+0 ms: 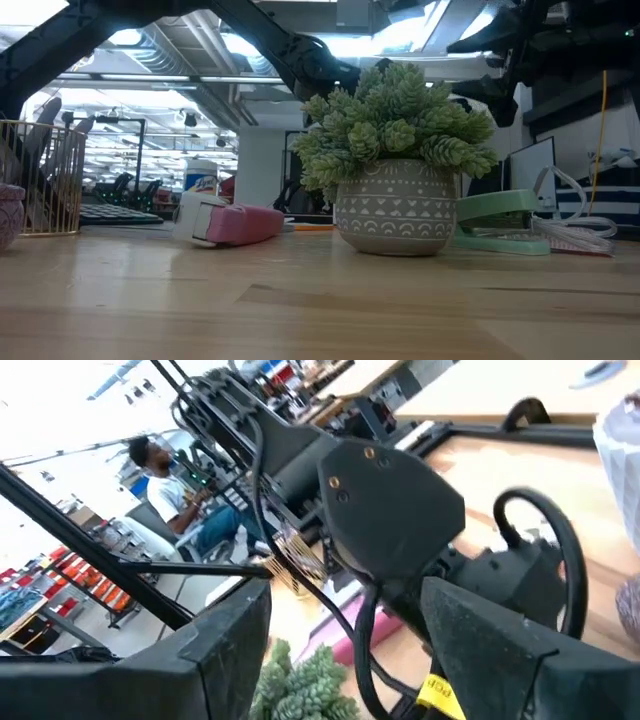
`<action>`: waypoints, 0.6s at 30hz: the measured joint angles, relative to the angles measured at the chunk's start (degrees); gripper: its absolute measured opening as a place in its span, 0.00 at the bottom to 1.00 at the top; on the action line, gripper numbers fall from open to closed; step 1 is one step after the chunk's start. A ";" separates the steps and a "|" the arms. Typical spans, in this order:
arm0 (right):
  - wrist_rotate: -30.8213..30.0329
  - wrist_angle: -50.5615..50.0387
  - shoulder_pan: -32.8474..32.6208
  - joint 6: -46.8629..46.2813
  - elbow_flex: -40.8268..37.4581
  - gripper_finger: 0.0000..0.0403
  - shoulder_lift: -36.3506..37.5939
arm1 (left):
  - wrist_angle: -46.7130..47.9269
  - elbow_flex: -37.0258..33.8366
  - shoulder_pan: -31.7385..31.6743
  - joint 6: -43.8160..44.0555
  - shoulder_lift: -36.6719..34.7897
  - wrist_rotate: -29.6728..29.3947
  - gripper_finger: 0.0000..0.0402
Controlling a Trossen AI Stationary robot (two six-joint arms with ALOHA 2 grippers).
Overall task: Screw lightbulb
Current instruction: Insert the lightbulb into the lamp
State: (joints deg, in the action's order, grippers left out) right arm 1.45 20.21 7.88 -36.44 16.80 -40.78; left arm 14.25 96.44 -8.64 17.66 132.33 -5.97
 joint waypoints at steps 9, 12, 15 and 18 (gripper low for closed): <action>-1.15 -1.91 0.00 2.74 -0.02 0.66 9.10 | -0.12 0.07 0.41 6.85 -2.47 1.02 0.36; -3.95 -4.54 0.00 4.28 -0.01 0.66 12.58 | -0.22 0.07 0.43 8.04 -4.05 1.57 0.38; -7.52 -8.39 0.00 5.62 -0.01 0.66 15.93 | -0.48 0.09 0.46 8.15 -5.69 1.64 0.38; -10.34 -11.58 0.00 5.85 -0.01 0.66 19.21 | -1.33 0.09 0.46 9.42 -7.45 1.66 0.37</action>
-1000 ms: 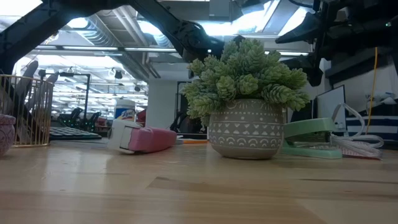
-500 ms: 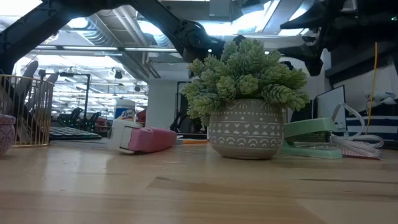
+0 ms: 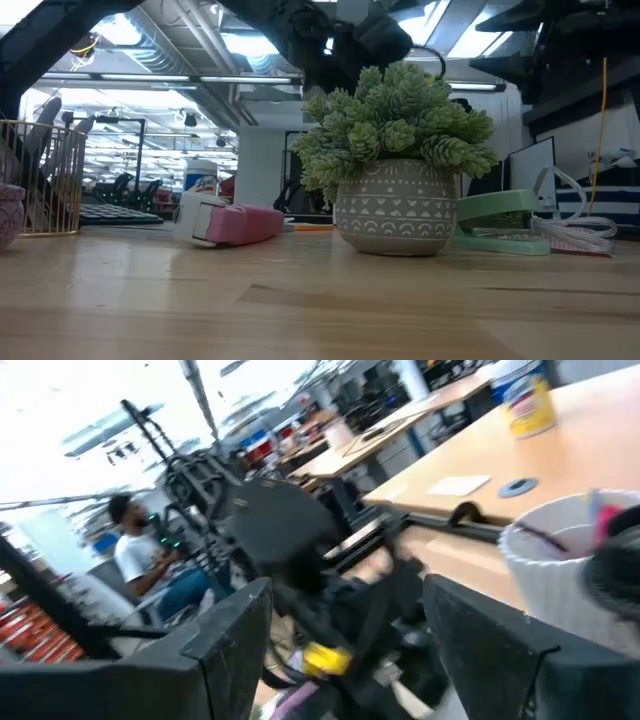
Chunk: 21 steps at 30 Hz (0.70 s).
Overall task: Screw lightbulb
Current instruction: Insert the lightbulb into the lamp
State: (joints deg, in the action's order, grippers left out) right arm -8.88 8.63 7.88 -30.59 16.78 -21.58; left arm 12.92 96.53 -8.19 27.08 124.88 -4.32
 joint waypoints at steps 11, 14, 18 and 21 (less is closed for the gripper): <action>-5.30 -4.85 0.00 1.23 -0.01 0.66 6.58 | -9.58 0.08 -0.04 1.38 -4.88 0.57 0.38; -7.37 -6.10 0.00 2.60 -0.01 0.66 6.74 | -14.08 0.11 -0.04 1.26 -5.44 0.77 0.37; -11.19 -6.86 0.00 4.12 -0.01 0.66 6.71 | -22.56 0.09 -0.04 -0.50 -5.44 0.79 0.38; -14.59 -7.05 0.00 4.87 -0.01 0.66 6.75 | -26.77 0.09 -0.07 -2.53 -5.47 0.77 0.38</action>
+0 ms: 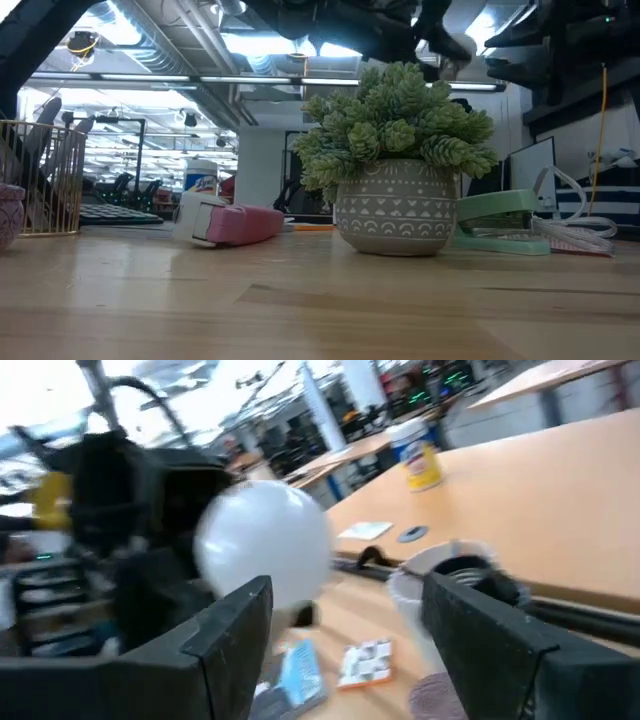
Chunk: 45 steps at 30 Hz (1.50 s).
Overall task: Screw lightbulb
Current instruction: Insert the lightbulb into the lamp
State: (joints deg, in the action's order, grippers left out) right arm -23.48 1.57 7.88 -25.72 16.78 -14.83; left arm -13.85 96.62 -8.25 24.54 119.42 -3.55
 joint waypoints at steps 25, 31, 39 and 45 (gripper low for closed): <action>-18.45 2.51 0.02 11.26 0.02 0.66 -1.28 | -26.57 -0.09 -3.50 -16.33 6.68 -4.35 0.38; -18.43 7.12 0.02 15.35 0.00 0.66 -4.85 | -31.92 -0.07 -4.64 -17.26 8.64 -4.24 0.39; -23.23 18.71 0.02 22.36 0.00 0.66 -12.06 | -37.01 -0.09 -5.19 -17.52 10.73 -4.13 0.39; -25.98 26.71 0.82 26.37 0.00 0.66 -15.76 | -40.59 -0.09 -5.31 -19.03 10.80 -4.13 0.39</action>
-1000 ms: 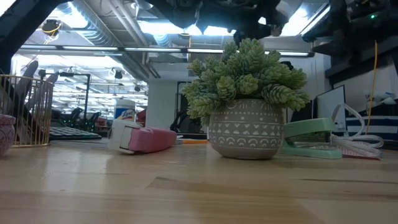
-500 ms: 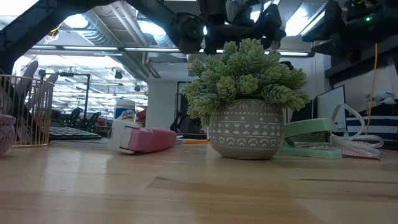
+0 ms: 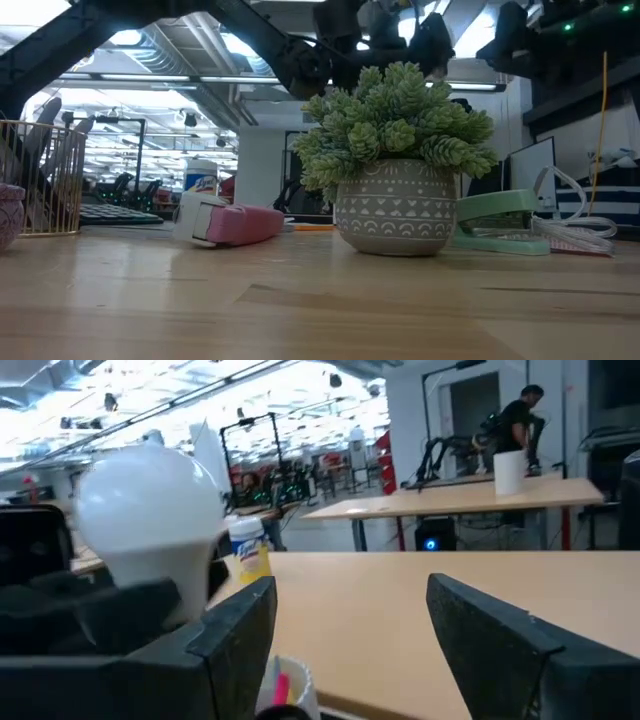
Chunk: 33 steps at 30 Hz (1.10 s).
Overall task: Screw lightbulb
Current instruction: Insert the lightbulb into the lamp
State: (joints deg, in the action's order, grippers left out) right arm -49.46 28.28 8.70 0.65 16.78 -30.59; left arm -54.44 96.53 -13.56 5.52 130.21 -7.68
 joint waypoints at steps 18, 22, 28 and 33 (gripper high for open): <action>11.13 3.59 8.98 -2.31 0.00 0.66 -2.67 | 2.19 5.32 -0.04 0.01 -0.02 0.01 0.39; 11.75 5.25 9.00 -1.86 0.00 0.66 -2.67 | 7.10 8.60 -0.04 0.02 -0.02 0.00 0.39; 11.69 5.80 8.98 -1.62 0.00 0.66 -2.62 | 8.88 10.86 -0.04 0.67 2.68 0.02 0.39; 9.76 -1.77 8.98 -0.52 0.00 0.66 -2.69 | 8.84 11.91 -0.04 1.57 5.94 0.00 0.39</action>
State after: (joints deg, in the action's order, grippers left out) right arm -39.70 26.51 17.67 0.13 16.78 -33.28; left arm -45.60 108.44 -13.61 7.09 136.15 -7.68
